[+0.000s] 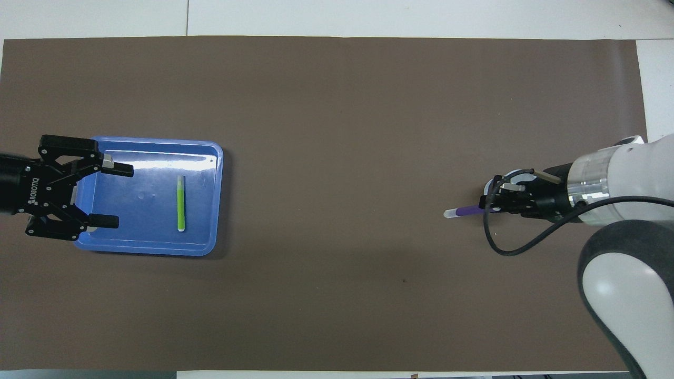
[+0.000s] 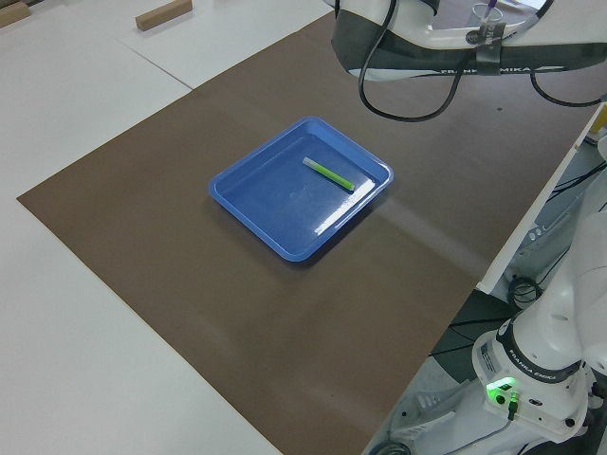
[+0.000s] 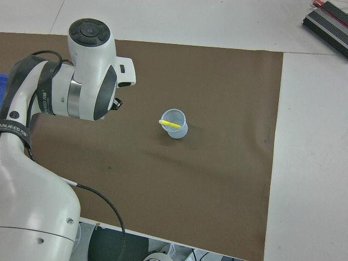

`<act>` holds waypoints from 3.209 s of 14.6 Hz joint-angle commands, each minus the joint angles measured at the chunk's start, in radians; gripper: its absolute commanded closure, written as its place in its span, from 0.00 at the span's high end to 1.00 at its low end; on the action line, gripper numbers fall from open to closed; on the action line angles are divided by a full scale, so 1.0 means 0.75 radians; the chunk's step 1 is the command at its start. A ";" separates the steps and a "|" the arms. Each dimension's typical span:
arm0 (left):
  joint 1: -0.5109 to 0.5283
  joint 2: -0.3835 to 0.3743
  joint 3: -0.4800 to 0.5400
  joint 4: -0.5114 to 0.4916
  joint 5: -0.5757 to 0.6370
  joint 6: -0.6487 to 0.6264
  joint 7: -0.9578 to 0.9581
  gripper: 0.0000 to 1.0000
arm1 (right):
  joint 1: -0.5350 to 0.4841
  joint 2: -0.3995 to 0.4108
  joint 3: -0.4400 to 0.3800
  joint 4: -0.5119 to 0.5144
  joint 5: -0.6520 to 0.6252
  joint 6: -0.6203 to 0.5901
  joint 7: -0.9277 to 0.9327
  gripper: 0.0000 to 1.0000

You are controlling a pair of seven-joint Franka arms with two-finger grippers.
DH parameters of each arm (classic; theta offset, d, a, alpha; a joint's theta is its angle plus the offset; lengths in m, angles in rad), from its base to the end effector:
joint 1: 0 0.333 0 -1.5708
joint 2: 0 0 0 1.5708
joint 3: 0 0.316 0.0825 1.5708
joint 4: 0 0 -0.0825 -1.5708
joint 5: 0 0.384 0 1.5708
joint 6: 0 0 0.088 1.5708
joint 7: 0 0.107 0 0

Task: Right arm passes pens to left for tray arrangement
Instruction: 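Carry the purple pen toward the left gripper over the tray, then grasp the purple pen with the left gripper and open the right gripper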

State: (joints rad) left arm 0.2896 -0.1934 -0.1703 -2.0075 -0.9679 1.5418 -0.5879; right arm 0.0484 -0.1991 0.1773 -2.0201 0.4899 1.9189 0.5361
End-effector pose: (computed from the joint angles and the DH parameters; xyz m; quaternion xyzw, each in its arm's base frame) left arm 0.4892 -0.0382 0.5614 0.8108 0.3566 -0.2206 0.4083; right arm 0.4900 0.1526 0.5512 -0.9499 0.2222 0.0356 0.2169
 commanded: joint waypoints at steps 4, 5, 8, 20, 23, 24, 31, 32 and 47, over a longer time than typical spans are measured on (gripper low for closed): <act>-0.132 -0.163 -0.010 -0.227 -0.167 0.282 -0.290 1.00 | -0.009 0.047 0.222 0.081 0.373 0.288 0.557 0.00; -0.161 -0.190 -0.010 -0.270 -0.206 0.331 -0.292 1.00 | -0.005 0.061 0.256 0.114 0.384 0.289 0.626 0.00; -0.196 -0.251 -0.014 -0.364 -0.300 0.405 -0.298 1.00 | -0.005 0.110 0.359 0.194 0.410 0.325 0.835 0.00; -0.407 -0.317 -0.014 -0.395 -0.321 0.652 -0.642 0.94 | 0.021 0.376 0.580 0.421 0.474 0.552 1.157 0.00; -0.409 -0.315 -0.029 -0.395 -0.319 0.703 -0.678 0.77 | 0.023 0.376 0.582 0.419 0.474 0.548 1.163 0.00; -0.411 -0.315 -0.031 -0.395 -0.321 0.707 -0.683 0.70 | 0.023 0.376 0.582 0.421 0.472 0.550 1.163 0.00; -0.394 -0.323 -0.018 -0.389 -0.319 0.660 -0.687 0.68 | 0.026 0.374 0.582 0.413 0.451 0.548 1.161 0.00; -0.394 -0.323 -0.018 -0.389 -0.319 0.663 -0.685 0.68 | 0.026 0.374 0.582 0.413 0.451 0.550 1.161 0.00; -0.345 -0.333 -0.016 -0.385 -0.305 0.630 -0.689 0.00 | 0.028 0.376 0.584 0.411 0.423 0.532 1.157 0.00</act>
State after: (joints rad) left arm 0.0064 -0.4083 -0.1830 -2.2719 -1.1936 2.0291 -1.1033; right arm 0.0741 0.0726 0.6073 -1.7213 0.8365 2.3291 1.3862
